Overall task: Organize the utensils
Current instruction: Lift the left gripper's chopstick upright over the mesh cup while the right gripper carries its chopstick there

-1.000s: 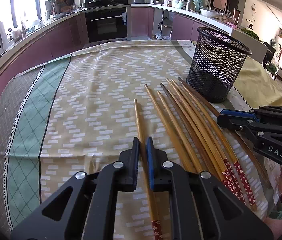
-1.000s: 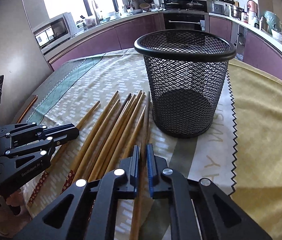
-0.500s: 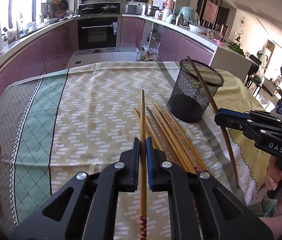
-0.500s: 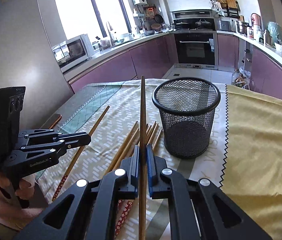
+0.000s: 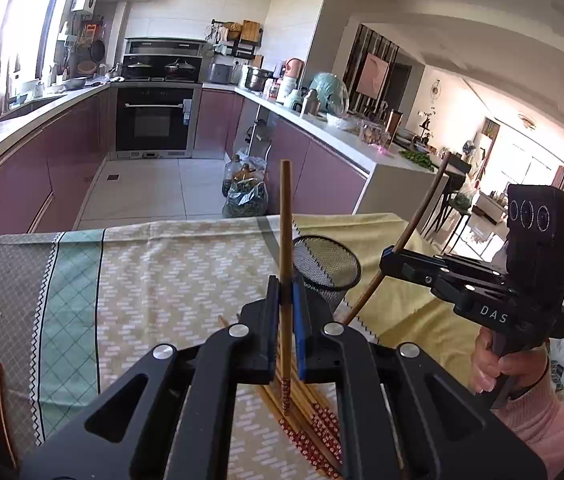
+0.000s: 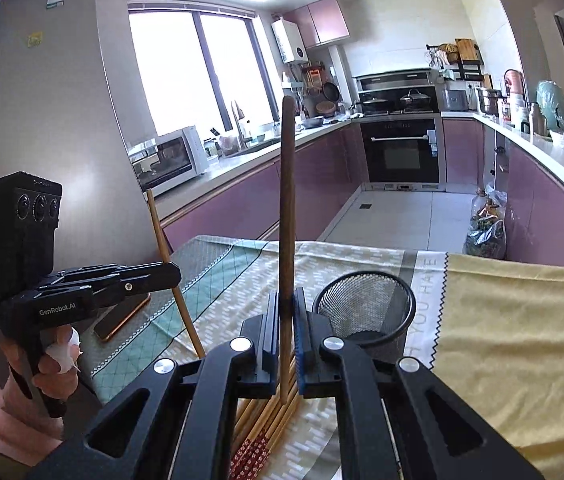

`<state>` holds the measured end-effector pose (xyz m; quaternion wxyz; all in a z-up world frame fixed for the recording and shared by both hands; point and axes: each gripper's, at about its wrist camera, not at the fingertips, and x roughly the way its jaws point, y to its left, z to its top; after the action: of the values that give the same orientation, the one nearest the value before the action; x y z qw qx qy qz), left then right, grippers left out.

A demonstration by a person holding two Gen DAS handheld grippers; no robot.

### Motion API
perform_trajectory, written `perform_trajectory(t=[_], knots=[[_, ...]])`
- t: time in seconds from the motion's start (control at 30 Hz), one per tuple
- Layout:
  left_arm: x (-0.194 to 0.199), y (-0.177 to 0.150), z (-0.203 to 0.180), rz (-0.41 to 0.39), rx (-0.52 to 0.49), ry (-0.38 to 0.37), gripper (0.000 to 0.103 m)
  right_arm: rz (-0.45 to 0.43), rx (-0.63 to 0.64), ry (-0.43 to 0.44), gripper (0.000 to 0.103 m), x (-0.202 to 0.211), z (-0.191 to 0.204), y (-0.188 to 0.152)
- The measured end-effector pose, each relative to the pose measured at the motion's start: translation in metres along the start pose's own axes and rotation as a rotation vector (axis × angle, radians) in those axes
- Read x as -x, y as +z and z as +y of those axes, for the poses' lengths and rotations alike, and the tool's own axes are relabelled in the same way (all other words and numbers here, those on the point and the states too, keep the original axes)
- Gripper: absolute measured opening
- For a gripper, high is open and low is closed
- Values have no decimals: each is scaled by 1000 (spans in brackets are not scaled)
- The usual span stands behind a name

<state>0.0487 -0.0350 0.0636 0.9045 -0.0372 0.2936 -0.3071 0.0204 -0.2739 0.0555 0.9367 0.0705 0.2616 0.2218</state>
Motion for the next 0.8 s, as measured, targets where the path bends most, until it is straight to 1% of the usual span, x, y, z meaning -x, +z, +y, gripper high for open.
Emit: perform_trajectory(t=[0.13,0.27,0.4,0.5,0.6,0.7,0.8], knots=[[6,28,-6,-60,3,-22,7,-43,16,9,6,8,-4,23],[6,56,-15,-106,-1,-42,7,-72,36,-13,6,12,-10,42],[3,82,-28,-145,-15,-47,7,-108,42,-29,6,20,-18,59],[-3,97,-38,-162,-26,-50,7,-134,49,-61,6,23,-25,68],[-17,105,-47,-154,-46,-36,7,-129,53,-81,6,18,-32,72],[-40,103,-51,-98,-56,-33,7,-88,37,-89,6,6,-42,70],[-62,95,-47,-41,-59,-24,7,-27,29,-84,6,-5,-47,62]])
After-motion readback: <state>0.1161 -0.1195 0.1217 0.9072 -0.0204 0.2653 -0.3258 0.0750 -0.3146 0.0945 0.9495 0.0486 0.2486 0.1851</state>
